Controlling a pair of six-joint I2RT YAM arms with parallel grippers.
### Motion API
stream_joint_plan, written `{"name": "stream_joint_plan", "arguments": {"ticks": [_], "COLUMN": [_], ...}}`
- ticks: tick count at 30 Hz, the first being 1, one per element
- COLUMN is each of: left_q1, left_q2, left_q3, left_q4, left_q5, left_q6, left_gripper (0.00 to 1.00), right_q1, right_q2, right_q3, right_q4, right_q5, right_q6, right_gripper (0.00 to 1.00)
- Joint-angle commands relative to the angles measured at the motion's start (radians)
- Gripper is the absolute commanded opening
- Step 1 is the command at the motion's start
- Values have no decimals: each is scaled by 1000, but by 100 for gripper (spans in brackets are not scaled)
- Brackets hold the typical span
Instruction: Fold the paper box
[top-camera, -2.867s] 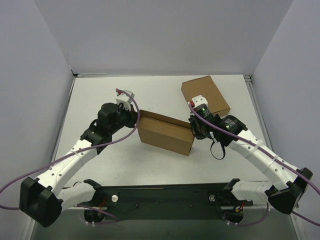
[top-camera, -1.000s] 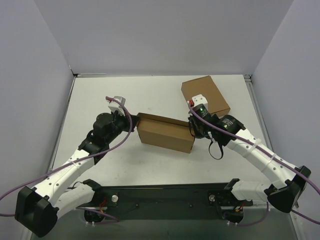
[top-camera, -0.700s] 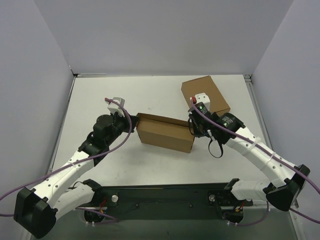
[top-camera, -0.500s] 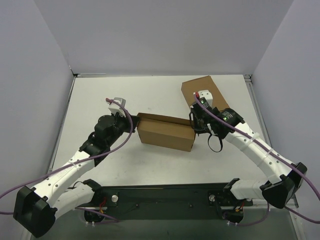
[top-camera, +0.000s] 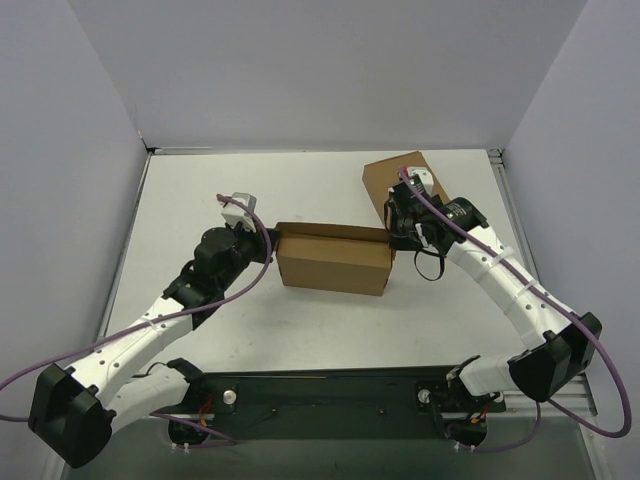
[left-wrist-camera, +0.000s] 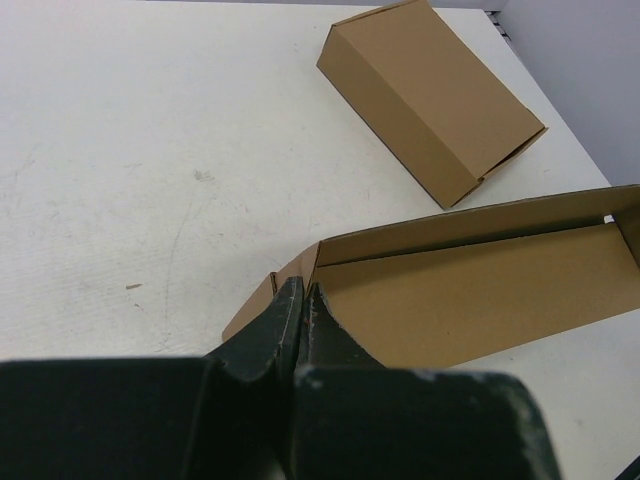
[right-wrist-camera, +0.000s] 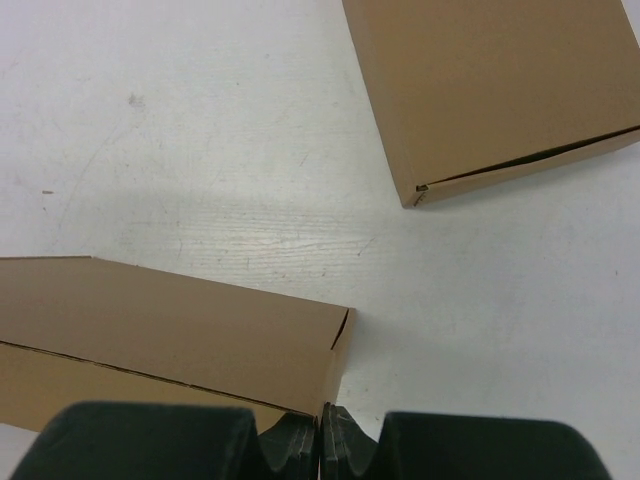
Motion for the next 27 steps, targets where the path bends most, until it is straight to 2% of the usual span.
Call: {"name": "stream_joint_plan", "arguments": {"ticks": [1,17,27], "left_q1": [-41,-42,-41], "left_q2": [62,88,104], "left_q3": [-32,-22,-28], "left_q4": [-215,-212,-184], "left_q5": [115,121,110], "left_q6": [13,23,17], "left_gripper": [0,0,0], "right_q1": [-17,-39,37], "right_q2": [35,65,2], "right_q3": [52,49,-91], "right_q4": [85,88,123], "right_q5": [-181,-218,-57], "right_q6": [52,37,40], "right_gripper": [0,0,0]}}
